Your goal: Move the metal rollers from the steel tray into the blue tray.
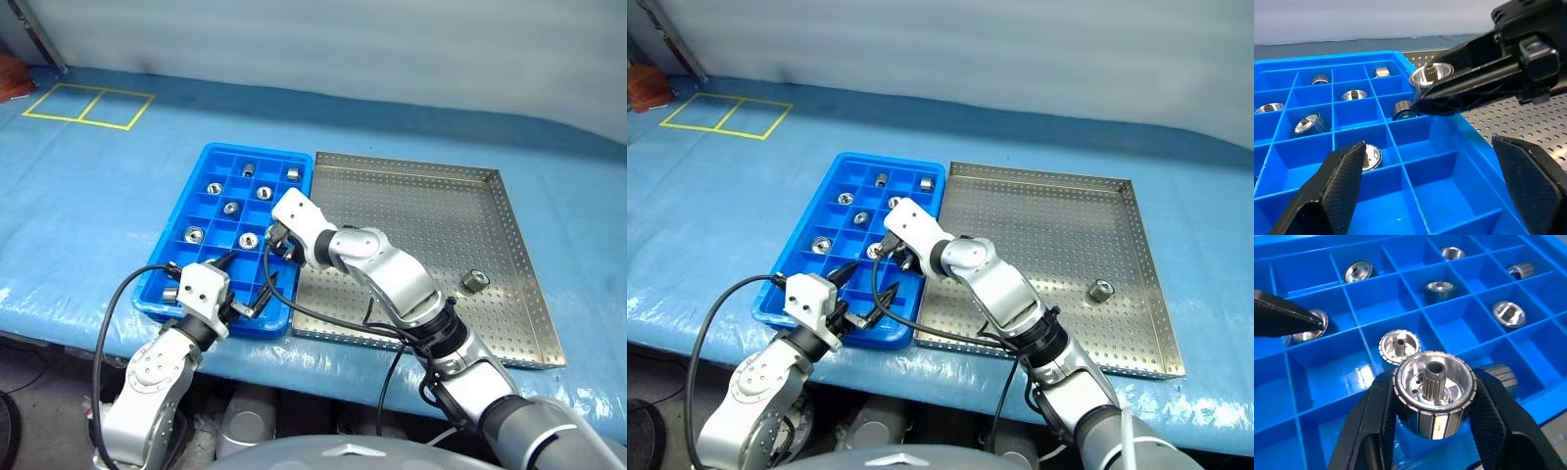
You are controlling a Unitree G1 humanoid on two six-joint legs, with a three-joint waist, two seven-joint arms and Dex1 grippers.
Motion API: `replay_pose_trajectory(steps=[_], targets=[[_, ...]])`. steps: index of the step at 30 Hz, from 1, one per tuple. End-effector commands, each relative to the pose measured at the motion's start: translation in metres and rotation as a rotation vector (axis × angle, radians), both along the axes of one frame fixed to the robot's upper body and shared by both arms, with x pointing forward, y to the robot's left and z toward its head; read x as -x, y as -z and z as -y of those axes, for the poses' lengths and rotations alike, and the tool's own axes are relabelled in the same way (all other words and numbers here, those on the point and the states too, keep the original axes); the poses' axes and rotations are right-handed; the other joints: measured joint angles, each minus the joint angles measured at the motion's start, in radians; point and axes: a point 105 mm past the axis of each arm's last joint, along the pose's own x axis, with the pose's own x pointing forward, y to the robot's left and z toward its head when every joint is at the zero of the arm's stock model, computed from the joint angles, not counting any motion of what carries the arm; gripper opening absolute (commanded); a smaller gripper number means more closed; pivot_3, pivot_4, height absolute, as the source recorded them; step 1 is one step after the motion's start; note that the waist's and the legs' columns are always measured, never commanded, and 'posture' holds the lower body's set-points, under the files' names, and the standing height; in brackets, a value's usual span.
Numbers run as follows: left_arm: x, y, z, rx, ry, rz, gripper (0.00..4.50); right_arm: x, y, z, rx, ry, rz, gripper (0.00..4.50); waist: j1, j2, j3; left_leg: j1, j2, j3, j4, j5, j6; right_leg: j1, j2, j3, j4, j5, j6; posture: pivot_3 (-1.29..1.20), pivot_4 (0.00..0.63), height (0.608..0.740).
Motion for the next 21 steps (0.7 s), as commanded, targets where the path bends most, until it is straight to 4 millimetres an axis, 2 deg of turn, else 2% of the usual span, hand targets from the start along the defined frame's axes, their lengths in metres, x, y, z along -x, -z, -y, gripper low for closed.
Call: replay_pose_trajectory(steps=[1, 11, 17, 19, 21], targets=[[0.004, -0.012, 0.004, 0.016, 0.032, 0.04, 4.5, 0.005, -0.005, -0.002, -0.001, -0.027, 0.018, 1.71, 0.009, 0.0, 0.0, 0.0, 0.0, -0.001, 0.0, 0.0, 0.0, 0.0, 0.0, -0.001, 0.0, 0.0, 0.0, 0.46, 0.15, 0.74], [0.008, -0.004, 0.005, 0.01, 0.072, 0.005, 4.5, 0.016, 0.008, 0.007, 0.009, -0.027, -0.035, 1.71, 0.034, 0.0, 0.0, -0.002, 0.0, -0.003, 0.0, 0.0, 0.0, 0.0, 0.0, -0.006, 0.0, -0.001, 0.0, 0.45, 0.15, 0.74], [0.01, 0.0, 0.011, 0.01, 0.126, -0.014, 4.5, 0.024, 0.007, 0.013, -0.004, -0.022, -0.046, 3.66, 0.047, 0.0, 0.0, -0.002, 0.0, -0.004, 0.0, 0.0, -0.001, 0.0, -0.001, -0.007, 0.0, -0.001, 0.0, 0.42, 0.15, 0.74], [0.01, 0.001, 0.012, 0.007, 0.137, -0.021, 4.5, 0.022, 0.003, 0.016, -0.024, 0.013, -0.034, 4.43, 0.051, 0.0, 0.0, -0.002, 0.0, -0.004, 0.0, 0.0, -0.001, 0.0, -0.001, -0.007, 0.0, -0.002, -0.002, 0.4, 0.15, 0.74], [0.009, 0.003, 0.016, 0.005, 0.16, -0.032, 4.5, 0.013, -0.007, 0.025, -0.075, 0.103, 0.022, 4.48, 0.052, 0.0, 0.0, -0.002, 0.0, -0.004, 0.0, 0.0, -0.001, 0.001, -0.001, -0.008, 0.0, -0.003, -0.003, 0.37, 0.15, 0.74]])
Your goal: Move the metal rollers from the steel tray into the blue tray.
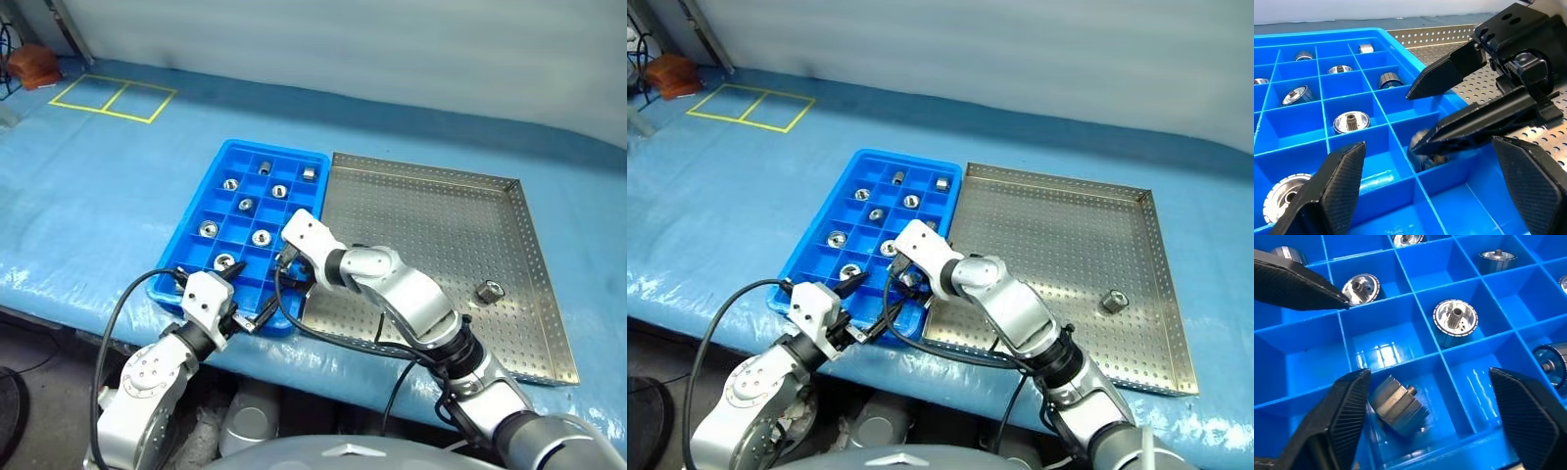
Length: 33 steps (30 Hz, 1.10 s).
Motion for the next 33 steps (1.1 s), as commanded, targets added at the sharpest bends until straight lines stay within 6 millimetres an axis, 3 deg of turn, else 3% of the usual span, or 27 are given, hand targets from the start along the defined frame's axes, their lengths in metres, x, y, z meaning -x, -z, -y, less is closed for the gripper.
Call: replay_pose_trajectory(steps=[1, 7, 10, 13, 18, 25, 33], targets=[[0.0, -0.001, 0.011, 0.006, 0.062, 0.001, 4.5, -0.012, -0.027, 0.013, -0.118, 0.144, 0.111, 4.48, -0.001, 0.0, 0.0, 0.0, 0.0, 0.0, 0.0, 0.0, 0.0, 0.0, 0.0, 0.0, 0.0, 0.0, 0.0, 0.37, 0.15, 0.74], [-0.006, -0.003, 0.028, 0.02, 0.136, 0.014, 4.5, -0.029, -0.058, 0.07, -0.34, 0.526, 0.262, 4.48, -0.014, 0.001, 0.0, -0.002, 0.0, 0.0, 0.001, 0.0, 0.0, -0.001, 0.0, 0.0, 0.0, 0.0, 0.001, 0.28, 0.15, 0.74], [-0.009, -0.004, 0.038, 0.037, 0.181, 0.021, 4.5, -0.027, -0.059, 0.096, -0.401, 0.654, 0.278, 4.48, -0.039, 0.001, 0.0, -0.003, -0.001, 0.0, 0.001, 0.0, 0.0, -0.001, 0.0, 0.0, -0.001, 0.003, 0.006, 0.22, 0.15, 0.74], [-0.01, -0.007, 0.057, 0.059, 0.262, 0.028, 4.5, -0.021, -0.054, 0.135, -0.429, 0.862, 0.304, 4.48, -0.073, 0.001, 0.0, -0.004, -0.002, 0.0, 0.001, 0.0, 0.0, -0.001, -0.001, 0.001, -0.001, 0.003, 0.007, 0.18, 0.15, 0.74], [-0.011, -0.009, 0.071, 0.088, 0.327, 0.02, 4.5, -0.017, -0.038, 0.17, -0.421, 1.094, 0.291, 4.48, -0.15, 0.002, 0.0, -0.003, -0.002, 0.0, 0.002, 0.0, 0.0, -0.001, -0.001, 0.002, 0.0, 0.004, 0.008, 0.12, 0.15, 0.74], [-0.013, -0.012, 0.081, 0.096, 0.373, 0.02, 4.5, -0.025, -0.011, 0.186, -0.367, 1.24, 0.24, 4.48, -0.209, 0.002, 0.0, 0.004, 0.0, 0.001, 0.002, 0.0, 0.0, 0.002, 0.001, 0.005, 0.004, 0.003, 0.006, 0.08, 0.15, 0.74], [-0.013, -0.014, 0.084, 0.093, 0.386, 0.022, 4.5, -0.034, 0.02, 0.197, -0.374, 1.366, 0.166, 4.48, -0.219, 0.002, 0.0, 0.005, -0.001, 0.004, 0.002, 0.0, 0.0, 0.002, 0.001, 0.013, 0.004, 0.005, 0.009, 0.09, 0.15, 0.74]])
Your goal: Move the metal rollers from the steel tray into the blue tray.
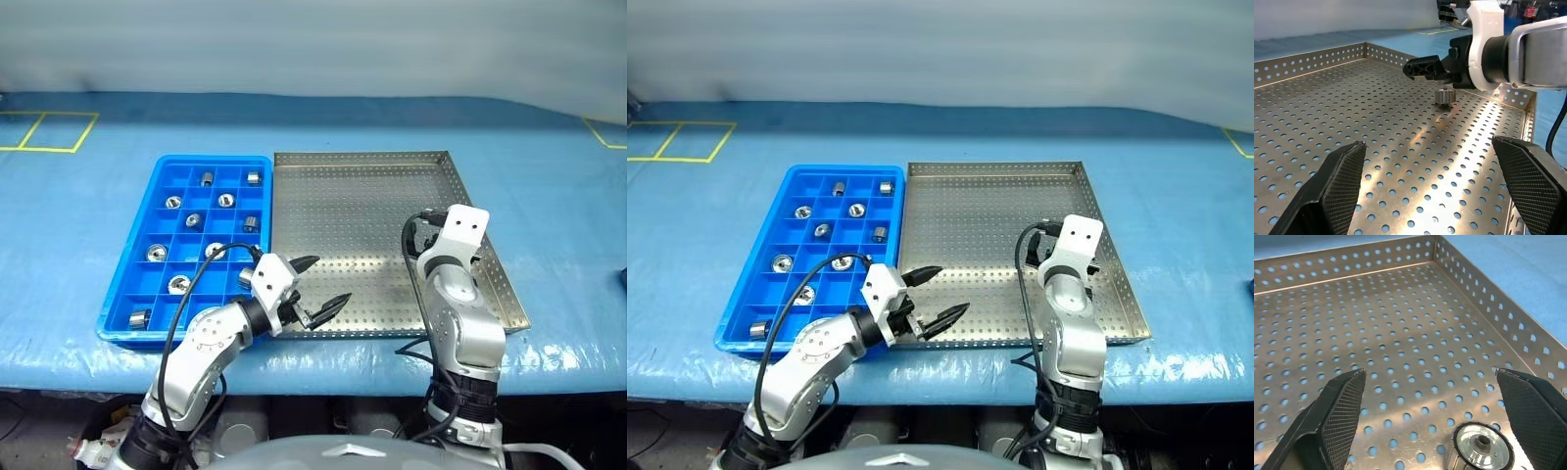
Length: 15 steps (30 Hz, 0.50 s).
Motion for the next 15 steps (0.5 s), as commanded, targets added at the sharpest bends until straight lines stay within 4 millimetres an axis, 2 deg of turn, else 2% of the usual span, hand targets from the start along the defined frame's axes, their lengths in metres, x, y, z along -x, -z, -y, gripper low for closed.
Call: replay_pose_trajectory(steps=[1, 15], targets=[[0.002, -0.008, 0.002, 0.019, 0.018, 0.025, 4.5, -0.004, -0.001, -0.002, -0.047, 0.048, 0.04, 4.48, 0.0, 0.0, 0.0, 0.0, 0.0, 0.0, 0.0, 0.0, 0.0, 0.0, 0.0, 0.001, 0.0, 0.0, 0.001, 0.09, 0.15, 0.74], [0.001, -0.009, 0.0, 0.019, -0.003, 0.033, 4.5, 0.0, 0.031, 0.008, -0.131, 0.141, -0.027, 4.48, 0.002, 0.0, 0.0, 0.001, 0.0, 0.003, 0.0, 0.0, 0.0, 0.0, 0.0, 0.004, 0.0, 0.001, 0.002, 0.12, 0.15, 0.74]])
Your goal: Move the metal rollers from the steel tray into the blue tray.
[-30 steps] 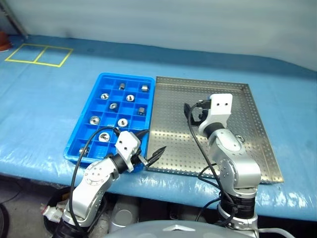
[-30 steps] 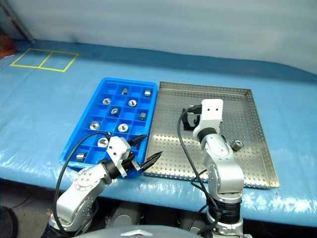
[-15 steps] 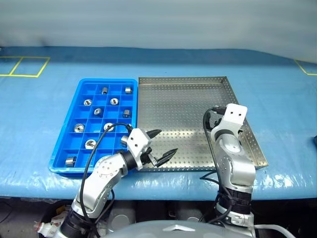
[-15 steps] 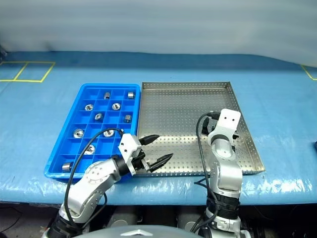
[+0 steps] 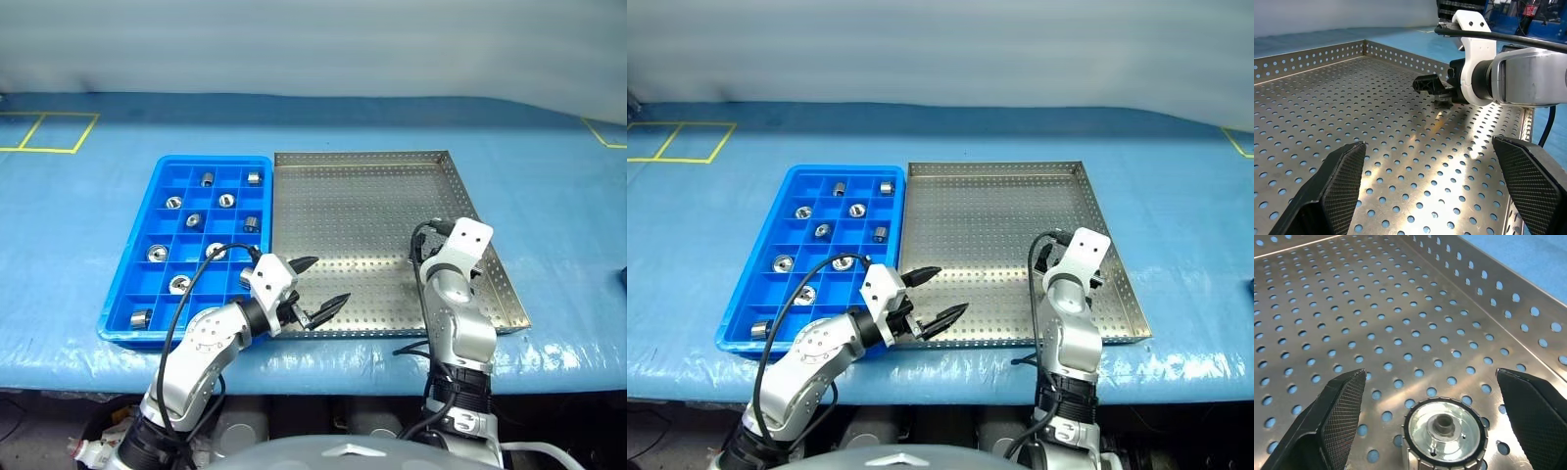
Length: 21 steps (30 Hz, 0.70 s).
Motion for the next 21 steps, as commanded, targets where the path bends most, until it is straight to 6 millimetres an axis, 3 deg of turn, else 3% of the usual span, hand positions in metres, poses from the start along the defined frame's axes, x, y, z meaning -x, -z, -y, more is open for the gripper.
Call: replay_pose_trajectory(steps=[1, 3, 6, 13, 16, 21], targets=[[0.001, -0.009, 0.001, 0.019, 0.001, 0.037, 4.5, 0.0, 0.003, -0.009, -0.073, 0.016, 0.024, 4.48, 0.0, 0.0, 0.0, 0.0, 0.0, 0.0, 0.0, 0.0, 0.0, 0.0, 0.0, 0.0, 0.0, 0.0, 0.0, 0.12, 0.15, 0.74], [0.002, -0.009, 0.001, 0.018, -0.002, 0.037, 4.5, 0.001, 0.005, -0.01, -0.079, 0.012, 0.017, 4.48, 0.0, 0.0, 0.0, 0.0, 0.0, 0.001, 0.0, 0.0, 0.0, 0.0, 0.0, 0.0, 0.0, 0.0, 0.0, 0.12, 0.15, 0.74], [0.002, -0.009, 0.001, 0.017, -0.009, 0.036, 4.5, 0.002, 0.009, -0.015, -0.076, -0.009, 0.002, 3.88, 0.0, 0.0, 0.0, 0.0, 0.0, 0.001, 0.0, 0.0, 0.0, 0.0, 0.0, 0.0, 0.0, 0.0, 0.0, 0.12, 0.15, 0.74], [-0.002, -0.01, -0.005, 0.022, -0.062, 0.042, 4.5, 0.004, 0.01, -0.027, -0.106, -0.059, -0.02, 1.71, 0.001, 0.0, 0.0, 0.0, 0.0, 0.001, 0.0, 0.0, 0.0, 0.0, 0.0, 0.001, 0.0, 0.0, 0.0, 0.15, 0.15, 0.74], [-0.006, -0.012, -0.01, 0.024, -0.092, 0.054, 4.5, 0.002, 0.002, -0.032, -0.097, -0.103, -0.014, 1.73, 0.002, 0.0, 0.0, 0.001, 0.0, 0.0, 0.0, 0.0, 0.0, 0.0, 0.0, 0.001, 0.0, 0.0, 0.0, 0.15, 0.15, 0.74], [-0.018, -0.022, -0.025, 0.067, -0.221, 0.085, 4.5, -0.011, -0.038, -0.065, -0.042, -0.318, 0.064, 1.73, 0.004, 0.0, 0.0, 0.001, 0.001, 0.0, 0.0, 0.0, 0.0, 0.0, 0.0, 0.001, 0.001, 0.0, 0.0, 0.19, 0.15, 0.74]])
